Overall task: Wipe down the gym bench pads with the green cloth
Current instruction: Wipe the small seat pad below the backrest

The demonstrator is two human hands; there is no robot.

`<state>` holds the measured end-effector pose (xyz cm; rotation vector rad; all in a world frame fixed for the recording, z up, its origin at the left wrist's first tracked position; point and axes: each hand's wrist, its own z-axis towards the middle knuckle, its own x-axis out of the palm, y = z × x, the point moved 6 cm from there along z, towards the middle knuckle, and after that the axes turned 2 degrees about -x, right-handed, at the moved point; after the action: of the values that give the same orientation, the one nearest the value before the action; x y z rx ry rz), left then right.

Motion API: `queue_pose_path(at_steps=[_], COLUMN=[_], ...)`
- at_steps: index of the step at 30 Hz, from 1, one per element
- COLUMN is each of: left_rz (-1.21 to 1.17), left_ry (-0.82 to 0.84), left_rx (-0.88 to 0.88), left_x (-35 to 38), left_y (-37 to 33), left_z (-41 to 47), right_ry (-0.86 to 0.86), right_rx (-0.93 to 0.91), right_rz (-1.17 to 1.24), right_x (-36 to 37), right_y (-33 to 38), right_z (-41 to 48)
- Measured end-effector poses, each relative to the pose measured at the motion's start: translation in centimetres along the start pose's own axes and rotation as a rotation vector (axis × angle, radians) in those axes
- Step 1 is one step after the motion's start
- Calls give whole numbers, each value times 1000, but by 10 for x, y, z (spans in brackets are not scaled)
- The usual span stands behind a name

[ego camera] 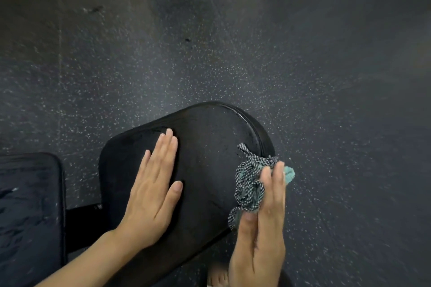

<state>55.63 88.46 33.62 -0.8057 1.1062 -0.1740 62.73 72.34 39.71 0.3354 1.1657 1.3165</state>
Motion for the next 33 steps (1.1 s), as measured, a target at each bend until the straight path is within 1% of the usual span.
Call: queue_pose_path(at_steps=[3, 6, 10, 13, 17, 24, 28, 33], left_rz=[32, 64, 81, 87, 87, 72, 86, 76], left_ry=[47, 73, 67, 58, 45, 29, 31, 28], left_rx=[95, 193, 289, 342, 407, 466, 488, 500], left_x=[-1, -3, -3, -3, -2, -3, -3, -4], left_y=[4, 8, 10, 12, 15, 16, 17, 18], left_z=[0, 0, -1, -1, 0, 1, 0, -2], right_ry=[-4, 25, 81, 63, -32, -177, -198, -181], right_rx=[20, -12, 45, 28, -59, -156, -170, -156], right_rz=[93, 153, 221, 213, 211, 39, -14, 28], right_x=[0, 0, 5, 5, 3, 13, 30, 28], right_y=[-1, -2, -12, -14, -14, -8, -6, -9], right_z=[10, 33, 51, 45, 22, -35, -62, -46])
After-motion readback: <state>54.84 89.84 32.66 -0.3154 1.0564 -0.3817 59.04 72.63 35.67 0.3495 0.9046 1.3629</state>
